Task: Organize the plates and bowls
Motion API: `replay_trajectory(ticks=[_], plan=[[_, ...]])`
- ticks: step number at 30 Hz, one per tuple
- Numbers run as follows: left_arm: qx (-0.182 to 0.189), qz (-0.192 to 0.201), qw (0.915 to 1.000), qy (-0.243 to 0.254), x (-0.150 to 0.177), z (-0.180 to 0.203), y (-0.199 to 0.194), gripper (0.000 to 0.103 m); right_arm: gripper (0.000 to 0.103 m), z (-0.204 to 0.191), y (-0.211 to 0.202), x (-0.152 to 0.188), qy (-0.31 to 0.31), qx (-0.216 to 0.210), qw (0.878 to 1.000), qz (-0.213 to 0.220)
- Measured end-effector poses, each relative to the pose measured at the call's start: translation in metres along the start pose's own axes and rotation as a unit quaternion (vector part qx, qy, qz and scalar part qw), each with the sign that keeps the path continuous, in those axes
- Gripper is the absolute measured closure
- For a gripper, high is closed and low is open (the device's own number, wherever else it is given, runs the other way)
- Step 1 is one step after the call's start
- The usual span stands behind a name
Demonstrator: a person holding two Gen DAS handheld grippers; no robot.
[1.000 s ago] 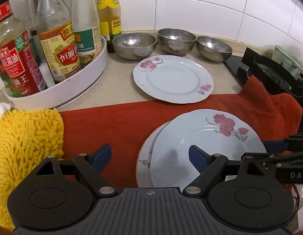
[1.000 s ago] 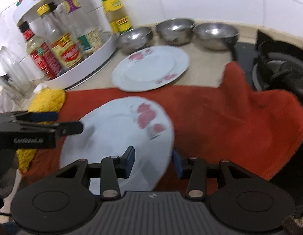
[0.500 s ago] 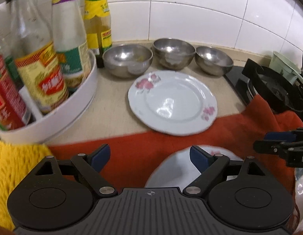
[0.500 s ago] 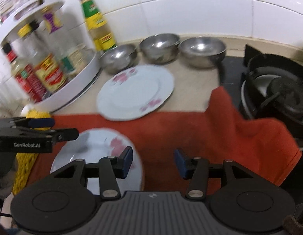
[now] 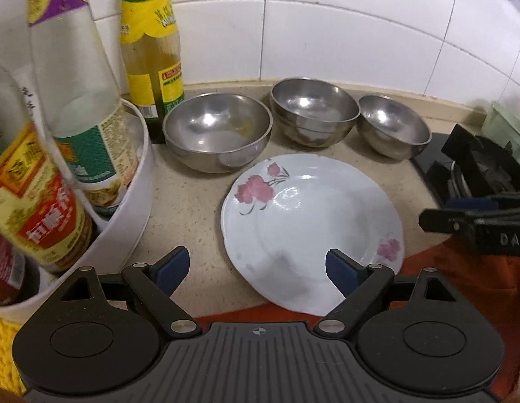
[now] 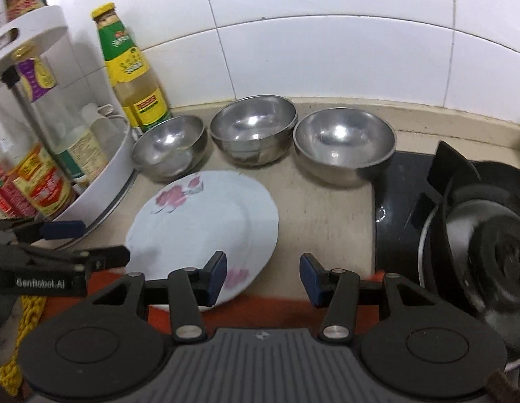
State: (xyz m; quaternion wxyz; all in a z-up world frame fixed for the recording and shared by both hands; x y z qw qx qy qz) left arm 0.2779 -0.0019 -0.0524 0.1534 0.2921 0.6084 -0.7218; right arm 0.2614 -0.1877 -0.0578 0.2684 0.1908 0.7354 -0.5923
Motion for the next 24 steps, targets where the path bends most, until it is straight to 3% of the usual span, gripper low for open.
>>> replay_trajectory(ticks=[18,24], plan=[[0.012,-0.039,0.9991,-0.007,-0.018,0.000,0.056,0.012,0.058,0.007,0.065,-0.013,0.012,-0.024,0.998,-0.054],[0.019,-0.045,0.9988,-0.005,-0.016,0.002,0.065,0.015,0.058,0.001,0.069,-0.013,-0.001,-0.035,0.998,-0.046]])
Point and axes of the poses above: each gripper's, at about its wrist camera, not at the fingertips, and y roughly the way its jaws point, z to its right, x to its underside, the point moved 4 cm from there along y, roughly the way its jaws point, and after that the axes turned 5 degrees about -y, right-handed, at the moved point
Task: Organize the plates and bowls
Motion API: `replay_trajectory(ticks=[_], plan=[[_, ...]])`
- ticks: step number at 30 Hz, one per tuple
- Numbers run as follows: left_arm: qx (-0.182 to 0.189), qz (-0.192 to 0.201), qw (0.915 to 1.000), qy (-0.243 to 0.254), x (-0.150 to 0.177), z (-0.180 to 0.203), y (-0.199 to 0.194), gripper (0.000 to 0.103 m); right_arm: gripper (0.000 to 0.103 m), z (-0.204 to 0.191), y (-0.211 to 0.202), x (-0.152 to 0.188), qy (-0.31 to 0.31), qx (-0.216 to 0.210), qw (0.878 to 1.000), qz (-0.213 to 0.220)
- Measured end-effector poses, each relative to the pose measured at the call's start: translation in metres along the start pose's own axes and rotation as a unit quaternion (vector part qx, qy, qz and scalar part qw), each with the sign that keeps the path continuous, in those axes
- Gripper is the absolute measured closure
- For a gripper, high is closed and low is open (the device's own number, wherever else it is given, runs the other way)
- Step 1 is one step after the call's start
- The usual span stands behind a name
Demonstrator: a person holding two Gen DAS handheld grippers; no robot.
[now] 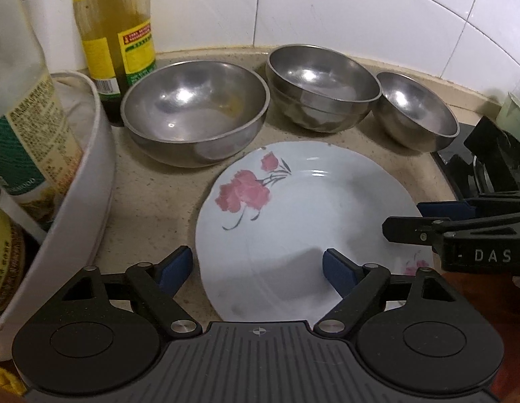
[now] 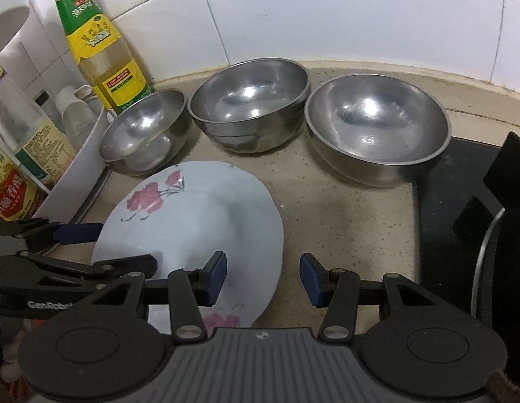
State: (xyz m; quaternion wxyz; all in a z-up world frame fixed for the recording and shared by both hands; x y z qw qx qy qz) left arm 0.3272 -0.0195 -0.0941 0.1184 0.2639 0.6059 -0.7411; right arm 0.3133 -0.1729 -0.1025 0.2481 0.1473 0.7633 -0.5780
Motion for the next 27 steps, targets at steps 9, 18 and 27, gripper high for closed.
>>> replay_trajectory(ticks=[9,18,27], plan=[[0.006,0.013,0.9999,0.010,0.0001,0.0043,0.0009,0.015,0.059,-0.0110,0.0029,-0.0011,-0.032,0.000,0.999,0.004],[0.010,0.020,0.9996,0.019,-0.0003,0.0059,0.0027,0.012,0.061,-0.0069,0.0019,-0.0025,-0.026,-0.007,1.000,0.010],[0.012,0.025,0.9992,0.027,-0.0015,0.0072,0.0061,0.007,0.061,-0.0064,0.0012,-0.0019,-0.040,-0.009,0.999,0.010]])
Point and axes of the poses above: each gripper's, at about its wrist camera, not at the fingertips, and y roughly the way its jaws point, z to its right, x to its underside, the point moved 4 cm from there along y, roughly the way its jaws point, and after that the axes turned 5 degrees about -y, right-handed, at the moved point
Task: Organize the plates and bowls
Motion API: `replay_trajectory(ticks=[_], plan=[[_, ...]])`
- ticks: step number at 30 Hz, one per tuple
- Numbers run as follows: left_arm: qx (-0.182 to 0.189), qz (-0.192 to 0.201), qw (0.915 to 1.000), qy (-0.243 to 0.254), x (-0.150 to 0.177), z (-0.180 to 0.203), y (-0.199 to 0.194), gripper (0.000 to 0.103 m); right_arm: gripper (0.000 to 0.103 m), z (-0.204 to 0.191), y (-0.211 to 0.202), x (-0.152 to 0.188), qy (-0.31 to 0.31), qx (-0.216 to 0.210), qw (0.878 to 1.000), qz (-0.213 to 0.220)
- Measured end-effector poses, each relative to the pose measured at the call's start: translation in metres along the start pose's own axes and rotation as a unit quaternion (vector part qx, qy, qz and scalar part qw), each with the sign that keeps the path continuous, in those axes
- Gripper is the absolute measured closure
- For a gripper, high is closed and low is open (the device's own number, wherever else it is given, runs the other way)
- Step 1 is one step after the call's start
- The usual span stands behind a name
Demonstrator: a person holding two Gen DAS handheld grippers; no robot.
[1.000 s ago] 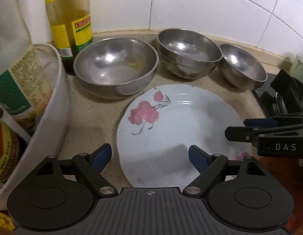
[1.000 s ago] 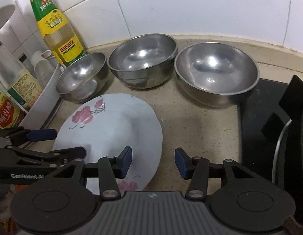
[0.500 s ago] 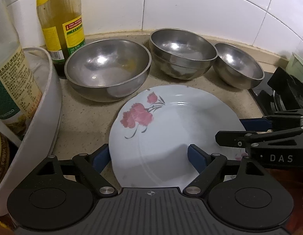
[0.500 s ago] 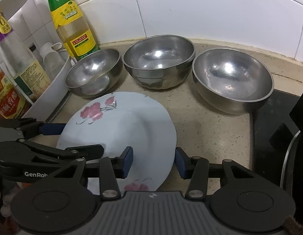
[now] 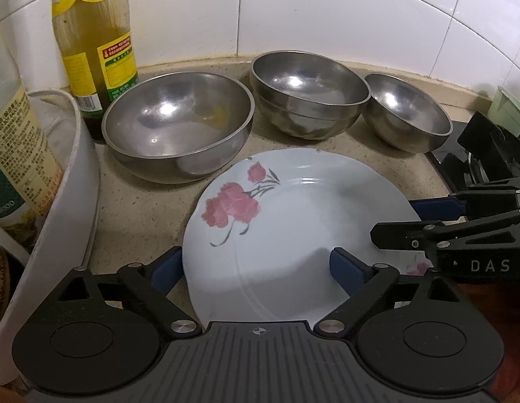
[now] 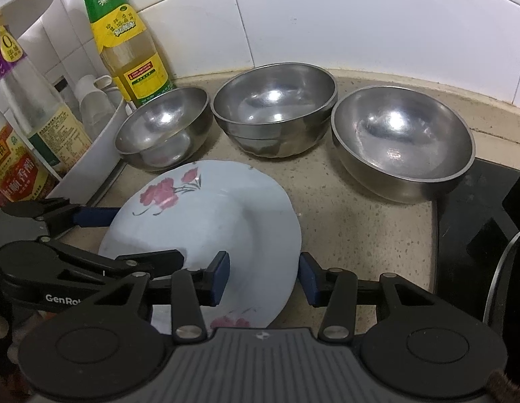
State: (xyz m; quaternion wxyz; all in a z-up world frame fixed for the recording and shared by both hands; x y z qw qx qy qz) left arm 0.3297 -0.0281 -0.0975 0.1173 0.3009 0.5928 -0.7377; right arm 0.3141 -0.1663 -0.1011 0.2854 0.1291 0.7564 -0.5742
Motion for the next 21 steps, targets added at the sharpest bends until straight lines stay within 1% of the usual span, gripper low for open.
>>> replay_trajectory(ticks=[2,5,13,15,21], plan=[[0.001,0.001,1.0000,0.000,0.000,0.000,0.001,0.006,0.062,-0.001,0.000,0.000,-0.002,0.002,1.000,0.002],[-0.001,0.001,1.0000,0.000,0.000,0.002,0.002,0.006,0.065,-0.002,0.001,0.000,-0.011,0.011,1.000,0.005],[-0.005,-0.005,0.9999,-0.015,-0.001,0.000,-0.003,0.010,0.066,0.002,0.000,0.000,0.021,-0.001,1.000,-0.004],[-0.004,0.003,0.9998,-0.020,-0.003,0.000,-0.007,0.010,0.066,0.003,-0.003,-0.001,0.035,-0.004,0.999,-0.003],[-0.004,0.011,0.9998,-0.016,-0.003,0.001,-0.016,0.010,0.066,0.005,-0.011,-0.001,0.049,-0.012,0.999,0.003]])
Point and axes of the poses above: each gripper's, at about its wrist camera, not at the fingertips, and y roughly the way its jaws point, z to its right, x to its underside, the point moved 4 cm from there along y, roughly the way its jaws point, and after that the axes turned 5 degrees about -y, right-handed, at the moved point
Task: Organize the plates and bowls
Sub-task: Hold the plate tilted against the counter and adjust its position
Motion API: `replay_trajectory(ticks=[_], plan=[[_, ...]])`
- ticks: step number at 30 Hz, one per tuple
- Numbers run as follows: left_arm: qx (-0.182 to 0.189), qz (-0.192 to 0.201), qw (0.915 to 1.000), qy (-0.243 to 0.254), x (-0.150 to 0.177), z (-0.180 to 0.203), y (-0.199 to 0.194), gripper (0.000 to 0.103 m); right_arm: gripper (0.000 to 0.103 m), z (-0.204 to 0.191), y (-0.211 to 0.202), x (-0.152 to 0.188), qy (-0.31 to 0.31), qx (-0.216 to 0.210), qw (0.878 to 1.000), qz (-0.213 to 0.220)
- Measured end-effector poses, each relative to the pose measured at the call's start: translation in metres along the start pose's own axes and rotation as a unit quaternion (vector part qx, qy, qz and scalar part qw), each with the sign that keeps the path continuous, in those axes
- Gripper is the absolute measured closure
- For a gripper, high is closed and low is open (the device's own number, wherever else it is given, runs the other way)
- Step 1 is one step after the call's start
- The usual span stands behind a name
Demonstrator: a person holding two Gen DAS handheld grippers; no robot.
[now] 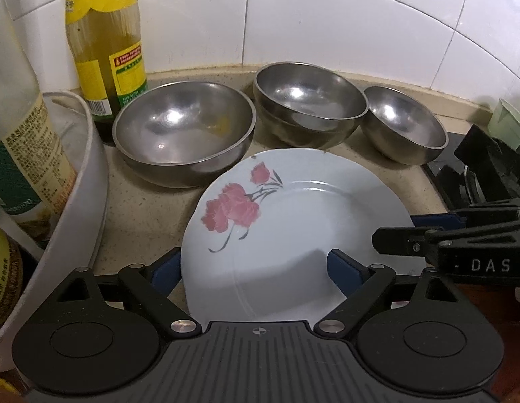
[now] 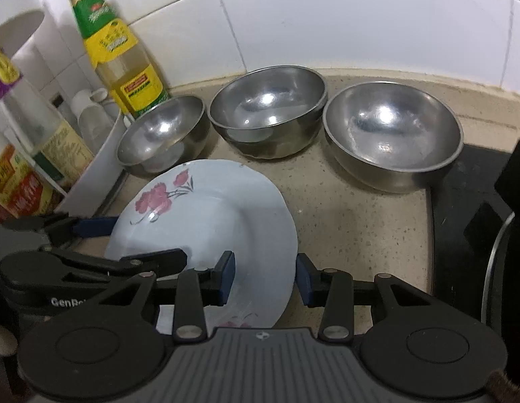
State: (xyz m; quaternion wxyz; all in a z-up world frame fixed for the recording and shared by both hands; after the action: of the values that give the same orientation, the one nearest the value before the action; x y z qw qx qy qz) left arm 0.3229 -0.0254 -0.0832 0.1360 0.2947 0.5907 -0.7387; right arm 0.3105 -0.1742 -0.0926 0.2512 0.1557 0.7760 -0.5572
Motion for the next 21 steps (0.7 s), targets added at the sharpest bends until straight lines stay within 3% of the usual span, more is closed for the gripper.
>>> replay_trajectory(ticks=[11,16,21], plan=[[0.005,-0.005,1.0000,0.001,0.007,-0.004,0.010,0.012,0.066,-0.002,0.011,0.002,-0.017,0.012,1.000,-0.006],[0.004,-0.001,0.9999,0.013,0.017,-0.010,0.007,0.003,0.062,-0.004,0.007,0.010,-0.043,0.007,0.999,-0.011],[0.012,0.009,0.9997,0.021,0.013,-0.005,0.011,0.003,0.060,-0.004,0.008,0.012,-0.043,0.006,0.999,0.006]])
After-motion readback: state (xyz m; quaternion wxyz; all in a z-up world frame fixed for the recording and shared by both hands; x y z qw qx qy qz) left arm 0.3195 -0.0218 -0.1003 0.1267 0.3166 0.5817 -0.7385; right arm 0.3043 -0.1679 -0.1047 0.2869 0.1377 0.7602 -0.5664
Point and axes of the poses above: each gripper's, at about its wrist camera, not at the fingertips, and y roughly the way its jaws point, z to its right, x to its underside, the point moved 4 cm from there along y, roughly the way its jaws point, and after that the axes turned 5 degrees about -y, right-handed, at the moved point
